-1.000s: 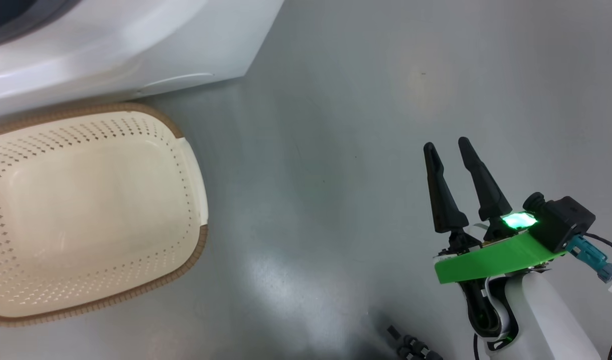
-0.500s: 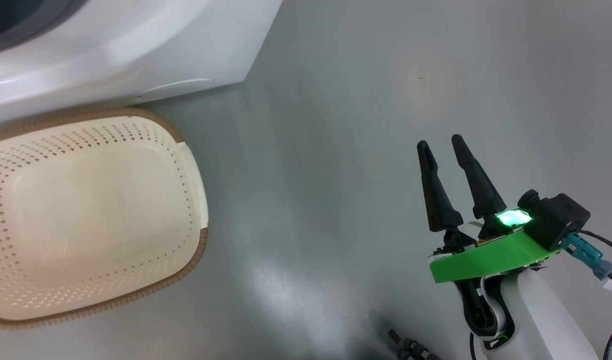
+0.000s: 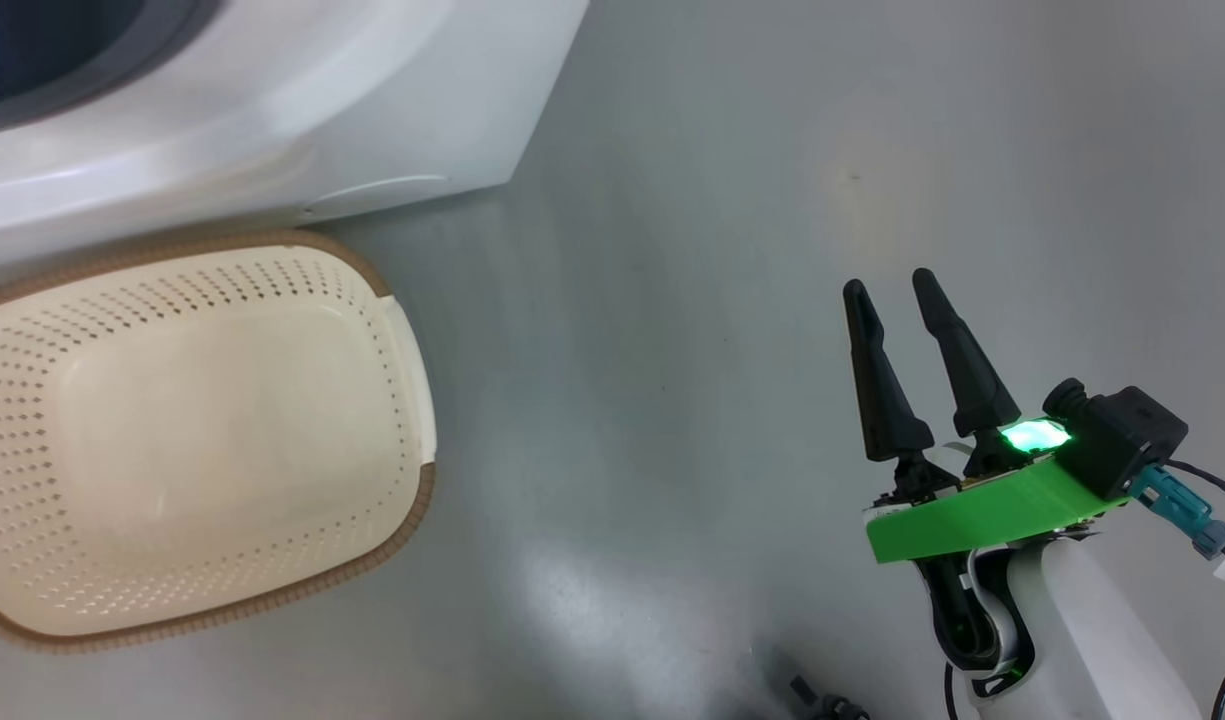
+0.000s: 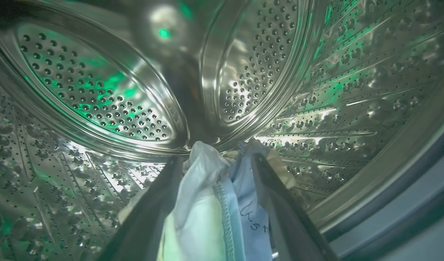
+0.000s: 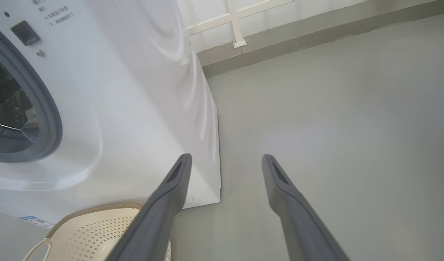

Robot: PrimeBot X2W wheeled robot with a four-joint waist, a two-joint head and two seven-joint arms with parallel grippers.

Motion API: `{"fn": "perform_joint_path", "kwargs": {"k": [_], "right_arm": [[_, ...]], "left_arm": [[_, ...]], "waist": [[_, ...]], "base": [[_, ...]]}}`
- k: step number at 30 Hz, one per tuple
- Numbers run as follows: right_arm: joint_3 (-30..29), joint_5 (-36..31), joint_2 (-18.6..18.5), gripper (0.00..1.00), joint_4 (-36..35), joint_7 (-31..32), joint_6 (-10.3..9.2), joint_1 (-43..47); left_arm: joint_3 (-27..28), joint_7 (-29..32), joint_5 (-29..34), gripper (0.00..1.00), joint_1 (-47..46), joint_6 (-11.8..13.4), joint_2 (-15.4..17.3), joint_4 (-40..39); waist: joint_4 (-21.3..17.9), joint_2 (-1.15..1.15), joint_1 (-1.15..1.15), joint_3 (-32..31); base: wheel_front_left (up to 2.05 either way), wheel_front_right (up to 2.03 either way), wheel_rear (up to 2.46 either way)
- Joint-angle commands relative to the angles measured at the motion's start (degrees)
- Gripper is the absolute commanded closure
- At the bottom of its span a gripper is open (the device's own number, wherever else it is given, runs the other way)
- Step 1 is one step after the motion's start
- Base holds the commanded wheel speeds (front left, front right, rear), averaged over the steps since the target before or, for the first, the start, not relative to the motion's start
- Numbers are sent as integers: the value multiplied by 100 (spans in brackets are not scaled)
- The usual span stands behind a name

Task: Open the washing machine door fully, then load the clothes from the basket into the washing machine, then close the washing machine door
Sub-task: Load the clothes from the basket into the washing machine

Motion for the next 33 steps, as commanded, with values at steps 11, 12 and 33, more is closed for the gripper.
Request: {"fn": "perform_joint_path", "kwargs": {"k": [11, 12, 33], "right_arm": [[-32, -219, -34, 0, -39, -46, 32, 181], [-41, -240, -34, 0, -30, -46, 32, 194], [-388, -596, -262, 0, 196, -46, 32, 773]], "left_arm": [[510, -29, -247, 0, 1185, -11, -26, -1110], [556, -29, -237, 0, 1319, -12, -55, -1203], [1623, -29, 195, 0, 4281, -12, -926, -2914]], "waist": [[256, 0, 0, -479], [277, 0, 0, -528], [1012, 0, 0, -1845]], "base": [[0, 0, 0], [0, 0, 0], [0, 0, 0]]}}
